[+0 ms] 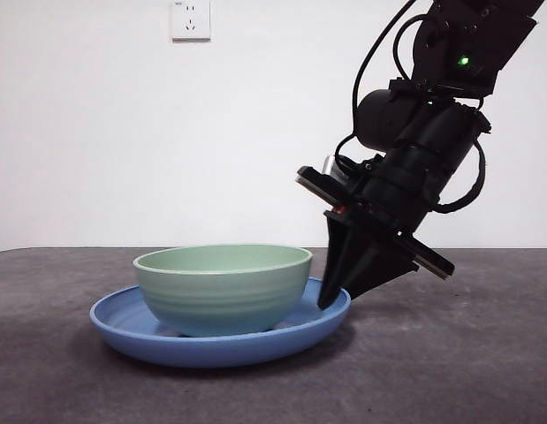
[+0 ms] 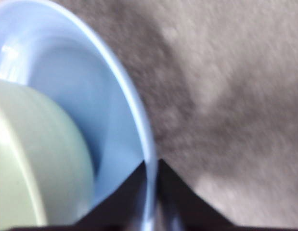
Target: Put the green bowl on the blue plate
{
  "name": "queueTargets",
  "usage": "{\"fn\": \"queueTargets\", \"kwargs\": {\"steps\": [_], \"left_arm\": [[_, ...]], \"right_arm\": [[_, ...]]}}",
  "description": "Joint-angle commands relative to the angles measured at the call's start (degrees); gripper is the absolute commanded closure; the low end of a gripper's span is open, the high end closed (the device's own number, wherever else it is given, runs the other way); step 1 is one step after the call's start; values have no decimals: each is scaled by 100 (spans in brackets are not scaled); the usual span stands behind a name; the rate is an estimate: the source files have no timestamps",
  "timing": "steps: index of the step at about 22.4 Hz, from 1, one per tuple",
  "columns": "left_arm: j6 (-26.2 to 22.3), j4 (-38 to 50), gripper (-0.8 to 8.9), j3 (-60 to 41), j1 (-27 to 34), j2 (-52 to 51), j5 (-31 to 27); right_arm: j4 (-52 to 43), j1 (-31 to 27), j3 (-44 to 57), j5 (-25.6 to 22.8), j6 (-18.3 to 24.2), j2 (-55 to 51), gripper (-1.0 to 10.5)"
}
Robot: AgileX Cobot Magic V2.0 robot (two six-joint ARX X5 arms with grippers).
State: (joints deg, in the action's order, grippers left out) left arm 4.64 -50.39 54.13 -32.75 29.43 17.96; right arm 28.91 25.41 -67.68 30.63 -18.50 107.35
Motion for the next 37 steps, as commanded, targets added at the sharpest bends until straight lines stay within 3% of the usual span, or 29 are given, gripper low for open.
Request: {"fn": "queueTargets", "kwargs": {"steps": [1, 4, 7, 11, 13, 18, 25, 29, 37], "left_arm": [[37, 70, 257, 66, -26, 15, 11], [37, 70, 257, 66, -26, 15, 11], [37, 70, 257, 66, -26, 15, 11], [37, 70, 257, 66, -26, 15, 11], [37, 70, 257, 66, -26, 15, 11], [37, 70, 257, 66, -26, 15, 11], [37, 72, 257, 66, -26, 15, 11], [37, 74, 257, 66, -26, 15, 11], [37, 72, 257, 66, -26, 15, 11]], "right_arm": [[-81, 26, -133, 39, -37, 85, 727], [-72, 13, -160, 17, -17, -11, 717], [37, -13, -258, -304, 72, -393, 717], [389, -46, -315, -831, 337, -1381, 715], [726, -55, -315, -868, 546, -2006, 712], [1493, -28, -315, -957, 741, -3375, 527], [2221, 46, -238, -1576, 896, -4437, 494], [2441, 46, -83, -1593, 894, -4977, 434], [2573, 175, 455, -1589, 944, -5908, 419]]}}
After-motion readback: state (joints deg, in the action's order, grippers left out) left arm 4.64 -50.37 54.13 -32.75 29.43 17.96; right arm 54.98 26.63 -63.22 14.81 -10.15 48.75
